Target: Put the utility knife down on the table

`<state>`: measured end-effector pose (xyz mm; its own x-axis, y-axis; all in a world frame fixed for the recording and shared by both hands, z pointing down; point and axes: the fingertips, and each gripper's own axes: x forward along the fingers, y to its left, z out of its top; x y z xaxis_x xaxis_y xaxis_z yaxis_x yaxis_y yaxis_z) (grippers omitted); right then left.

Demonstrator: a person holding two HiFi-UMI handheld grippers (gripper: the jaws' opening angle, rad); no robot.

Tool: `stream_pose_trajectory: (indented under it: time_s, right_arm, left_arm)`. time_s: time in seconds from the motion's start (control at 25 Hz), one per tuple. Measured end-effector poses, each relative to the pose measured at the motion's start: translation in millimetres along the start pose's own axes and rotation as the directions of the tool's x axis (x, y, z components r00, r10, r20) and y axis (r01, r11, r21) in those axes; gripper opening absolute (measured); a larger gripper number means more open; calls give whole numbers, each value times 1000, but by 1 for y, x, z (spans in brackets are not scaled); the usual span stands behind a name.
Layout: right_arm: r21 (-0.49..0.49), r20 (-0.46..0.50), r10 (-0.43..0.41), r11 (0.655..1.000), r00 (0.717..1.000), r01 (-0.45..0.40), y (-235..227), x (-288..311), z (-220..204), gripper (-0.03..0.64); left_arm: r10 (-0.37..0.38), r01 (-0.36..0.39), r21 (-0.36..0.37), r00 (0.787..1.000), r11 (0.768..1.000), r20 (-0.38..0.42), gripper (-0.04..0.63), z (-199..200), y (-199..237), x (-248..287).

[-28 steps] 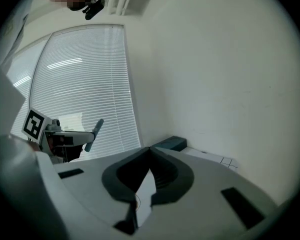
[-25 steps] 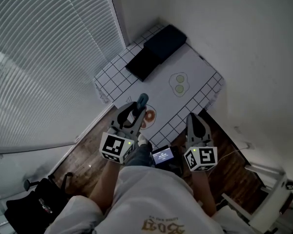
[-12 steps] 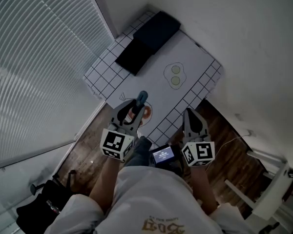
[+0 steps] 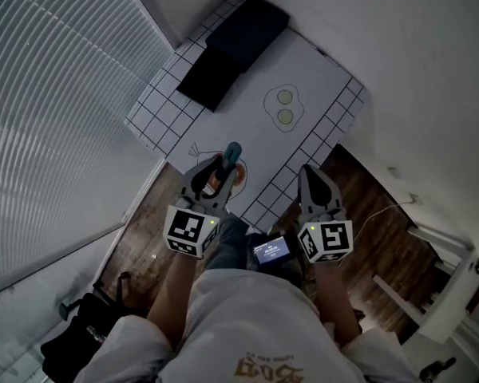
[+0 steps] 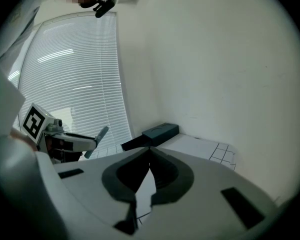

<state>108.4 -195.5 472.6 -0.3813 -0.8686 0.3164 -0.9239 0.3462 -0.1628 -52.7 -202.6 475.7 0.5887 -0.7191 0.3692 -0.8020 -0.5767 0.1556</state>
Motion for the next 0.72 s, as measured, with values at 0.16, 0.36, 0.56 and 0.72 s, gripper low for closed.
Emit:
stream_pose_trajectory:
  time_s: [0.16,0.36,0.56,0.72]
  right_arm:
    - [33,0,8,999,1000,-8,-3,1,-10,8]
    - [20,-23,12,1000,1000,-11,-7,7,-17,8]
    - [30,-35,-3,1000,999,4,-13,9,-24,8]
    - [32,-60,-5,999,998,7,-15,12,-34,8]
  left_arm:
    - [-8,8,-5,1000,1000,-22,135,-10,1,7]
    - [-17,17,-17,998,1000,-54,135,-25,-1,14]
    - [-25,24,-19,996,1000,-87,135,-42,-3,18]
    - [-24,23,-15,992,1000,-127,135,-56,0,23]
